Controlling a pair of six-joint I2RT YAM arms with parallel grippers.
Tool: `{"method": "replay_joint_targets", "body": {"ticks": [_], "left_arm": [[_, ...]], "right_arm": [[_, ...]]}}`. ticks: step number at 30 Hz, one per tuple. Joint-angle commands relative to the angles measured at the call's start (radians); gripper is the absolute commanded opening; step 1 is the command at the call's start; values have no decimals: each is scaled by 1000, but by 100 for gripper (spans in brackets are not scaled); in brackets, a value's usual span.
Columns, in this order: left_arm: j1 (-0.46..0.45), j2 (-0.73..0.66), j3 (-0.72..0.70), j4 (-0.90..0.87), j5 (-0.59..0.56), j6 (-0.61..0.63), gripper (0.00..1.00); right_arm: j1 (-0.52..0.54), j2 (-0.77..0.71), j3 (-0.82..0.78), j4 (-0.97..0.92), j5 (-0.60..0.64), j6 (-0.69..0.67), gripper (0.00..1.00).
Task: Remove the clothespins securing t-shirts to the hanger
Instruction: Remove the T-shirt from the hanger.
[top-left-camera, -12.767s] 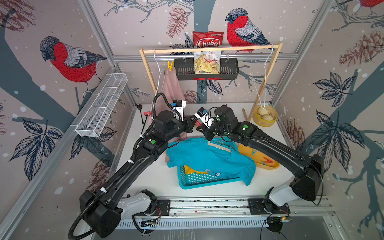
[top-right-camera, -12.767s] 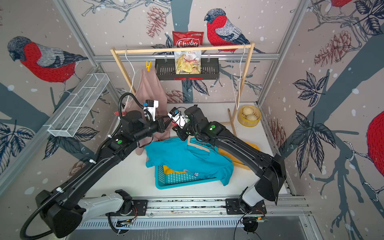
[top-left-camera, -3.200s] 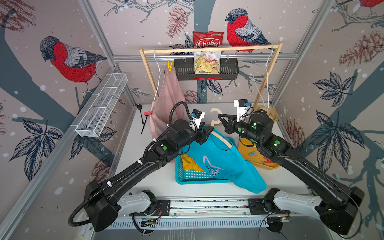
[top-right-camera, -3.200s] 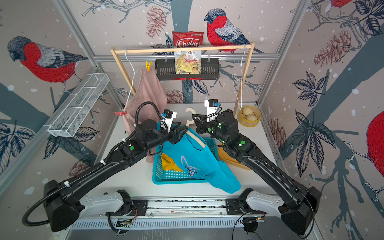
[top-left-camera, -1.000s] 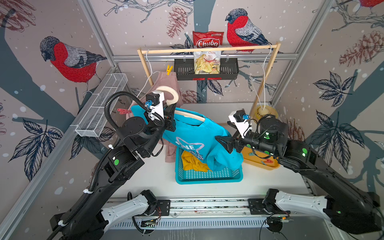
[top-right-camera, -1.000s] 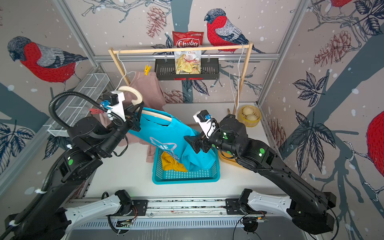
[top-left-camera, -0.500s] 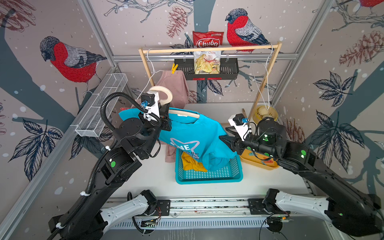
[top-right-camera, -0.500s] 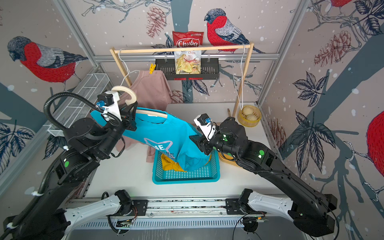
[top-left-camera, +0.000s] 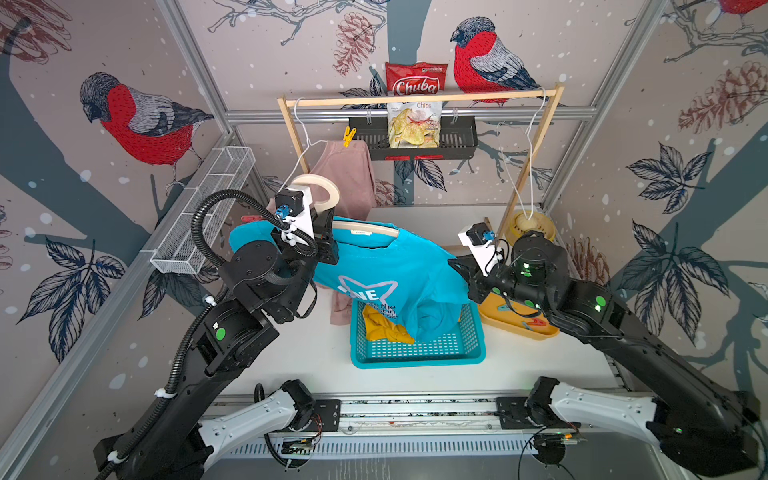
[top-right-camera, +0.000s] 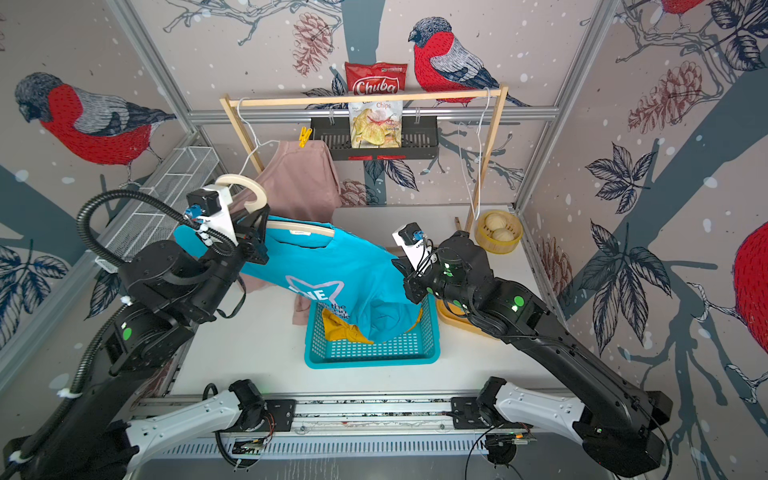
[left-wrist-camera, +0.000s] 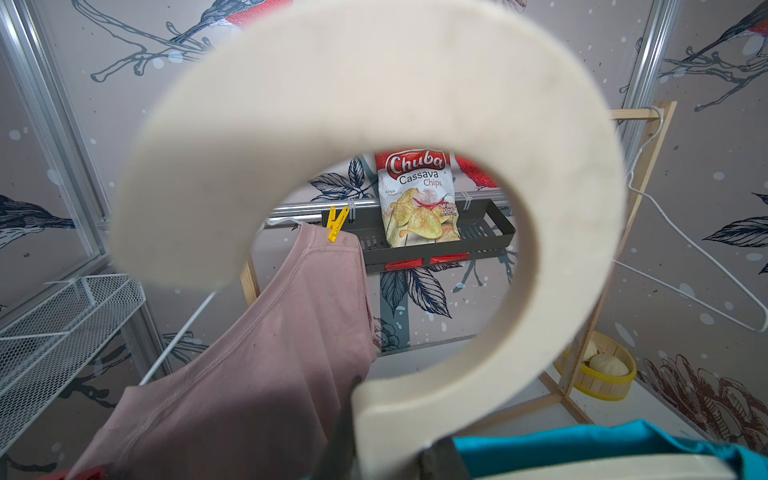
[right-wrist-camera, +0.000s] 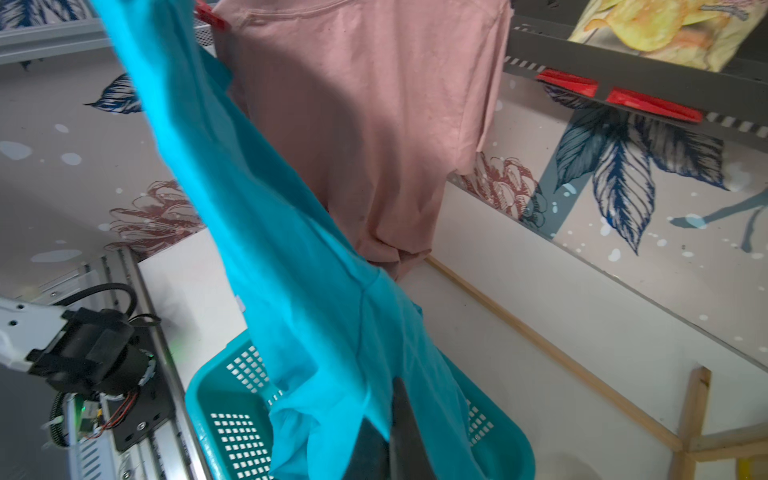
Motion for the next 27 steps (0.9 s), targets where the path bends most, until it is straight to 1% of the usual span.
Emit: {"method": "replay_joint_targets", "body": {"ticks": [1, 5, 10, 14, 17, 22, 27], "left_arm": [[1, -8, -3, 50, -32, 20, 0], [1, -9, -18, 62, -24, 15, 0], [2, 6, -19, 62, -31, 16, 0], [2, 2, -14, 77, -39, -7, 0], [2, 2, -8, 76, -57, -22, 0], [1, -2, -5, 85, -59, -35, 0], [1, 11, 17, 72, -58, -43, 0]], "right_arm": [[-37, -24, -10, 38, 61, 22, 0], [-99, -58, -26, 49, 32, 36, 0], [-145, -80, -47, 46, 11, 48, 0], [-165, -72, -70, 22, 25, 61, 0], [-199, -66, -97, 15, 29, 86, 0], [-243, -58, -151, 53, -43, 123, 0], [-255, -47, -187, 67, -72, 131, 0]]}}
